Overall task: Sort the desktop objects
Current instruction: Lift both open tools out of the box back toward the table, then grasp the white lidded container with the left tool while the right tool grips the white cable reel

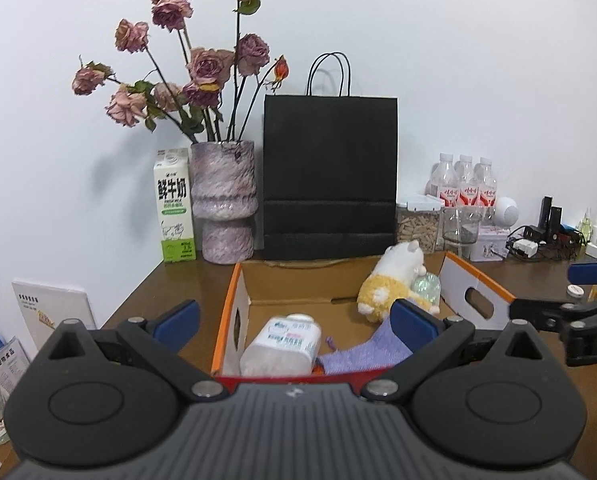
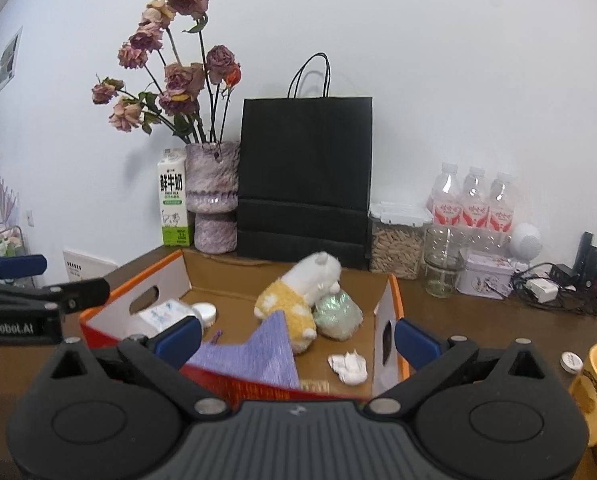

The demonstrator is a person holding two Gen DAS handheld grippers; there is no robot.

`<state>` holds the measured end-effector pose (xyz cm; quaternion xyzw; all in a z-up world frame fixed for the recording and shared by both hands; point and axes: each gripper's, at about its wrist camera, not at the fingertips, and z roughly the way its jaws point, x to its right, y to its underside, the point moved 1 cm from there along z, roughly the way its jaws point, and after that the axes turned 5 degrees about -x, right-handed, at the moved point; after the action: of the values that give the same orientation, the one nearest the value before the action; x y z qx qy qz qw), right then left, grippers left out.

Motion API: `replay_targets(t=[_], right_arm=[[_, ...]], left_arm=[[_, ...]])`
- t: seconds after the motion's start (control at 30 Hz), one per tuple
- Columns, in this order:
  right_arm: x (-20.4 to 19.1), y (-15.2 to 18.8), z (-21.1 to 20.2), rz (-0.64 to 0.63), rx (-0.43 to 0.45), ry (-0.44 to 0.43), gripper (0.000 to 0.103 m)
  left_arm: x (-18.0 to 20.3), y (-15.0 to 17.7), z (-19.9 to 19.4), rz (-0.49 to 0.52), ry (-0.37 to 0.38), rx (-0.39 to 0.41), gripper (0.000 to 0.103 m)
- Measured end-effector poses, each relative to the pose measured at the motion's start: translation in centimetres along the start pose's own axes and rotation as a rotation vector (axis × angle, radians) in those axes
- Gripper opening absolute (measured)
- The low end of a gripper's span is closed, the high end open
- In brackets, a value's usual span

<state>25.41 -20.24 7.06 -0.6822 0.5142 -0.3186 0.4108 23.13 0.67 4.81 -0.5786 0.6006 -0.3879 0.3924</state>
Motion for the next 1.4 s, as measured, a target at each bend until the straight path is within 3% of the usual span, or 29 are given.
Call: replay_targets(t=[0.63, 0.87, 1.1, 1.33, 1.4], right_arm=[[0.9, 9.4, -4.3, 0.056, -0.178, 0.034, 0.103], [0.1, 10.3, -4.5, 0.038, -0.211, 0.043, 0.103], [1.5, 10.4, -4.1, 0.048, -0.194, 0.117, 0.102], [3.5, 9.9, -2.0, 0.027, -0.219, 0.136, 0.054], [3.6, 9.8, -1.4, 0.011, -0.232, 0.132, 0.047]], left_arm=[[-2.2, 6.4, -4.8, -0.023, 0.007, -0.146, 0.103], [-1.6, 8.0, -5.2, -0.006, 0.024, -0.194, 0.103], [-1.8, 8.0, -5.3, -0.012, 0.021, -0.192, 0.103], [-1.9, 8.1, -5.2, -0.016, 0.011, -0.199, 0.103], [-1.9, 8.1, -5.2, -0.014, 0.005, -0.2, 0.103]])
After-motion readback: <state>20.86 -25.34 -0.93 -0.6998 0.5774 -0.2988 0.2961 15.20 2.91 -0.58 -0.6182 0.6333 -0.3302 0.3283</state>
